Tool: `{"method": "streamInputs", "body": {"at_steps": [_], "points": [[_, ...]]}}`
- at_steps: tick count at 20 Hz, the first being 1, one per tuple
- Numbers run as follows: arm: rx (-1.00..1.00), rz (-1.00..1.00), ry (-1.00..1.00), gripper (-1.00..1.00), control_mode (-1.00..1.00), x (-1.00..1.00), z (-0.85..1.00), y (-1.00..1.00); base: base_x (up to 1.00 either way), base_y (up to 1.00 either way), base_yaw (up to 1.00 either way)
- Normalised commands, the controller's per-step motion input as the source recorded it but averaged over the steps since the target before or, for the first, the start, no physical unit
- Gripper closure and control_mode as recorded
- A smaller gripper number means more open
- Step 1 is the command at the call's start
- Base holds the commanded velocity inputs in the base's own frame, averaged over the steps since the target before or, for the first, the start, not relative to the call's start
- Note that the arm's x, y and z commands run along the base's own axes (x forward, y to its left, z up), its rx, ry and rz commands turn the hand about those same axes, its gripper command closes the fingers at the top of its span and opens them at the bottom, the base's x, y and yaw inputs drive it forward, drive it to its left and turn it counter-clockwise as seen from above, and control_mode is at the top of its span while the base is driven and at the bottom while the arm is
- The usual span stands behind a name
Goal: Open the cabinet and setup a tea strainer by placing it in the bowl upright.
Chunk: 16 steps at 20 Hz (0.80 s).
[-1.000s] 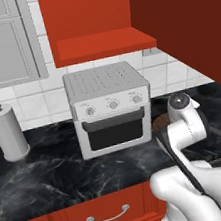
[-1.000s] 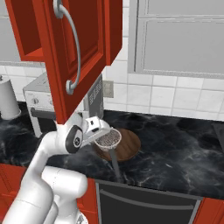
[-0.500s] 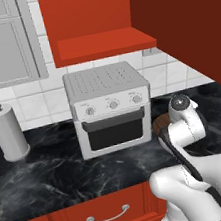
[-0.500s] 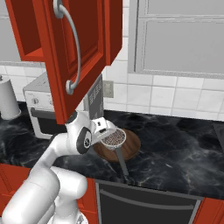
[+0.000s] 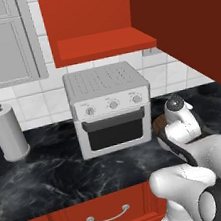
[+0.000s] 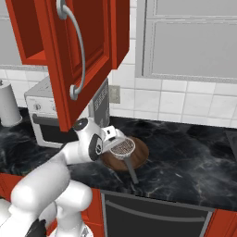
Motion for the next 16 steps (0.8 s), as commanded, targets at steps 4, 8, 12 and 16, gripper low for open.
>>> {"method": "streamInputs", "body": {"at_steps": [4,8,12,16], "points": [[0.0,0.0,0.02,1.0,-1.0,0.28,-0.23,-0.03,0.0,0.0,0.0],[0.0,0.0,0.0,1.0,-1.0,0.27,-0.18,-0.07,0.0,0.0,0.0],[0.0,0.0,0.0,1.0,-1.0,0.26,-0.18,-0.02,0.0,0.0,0.0],[0.0,0.0,0.0,1.0,-1.0,0.23,-0.28,0.0,0.0,0.0,0.0]]}}
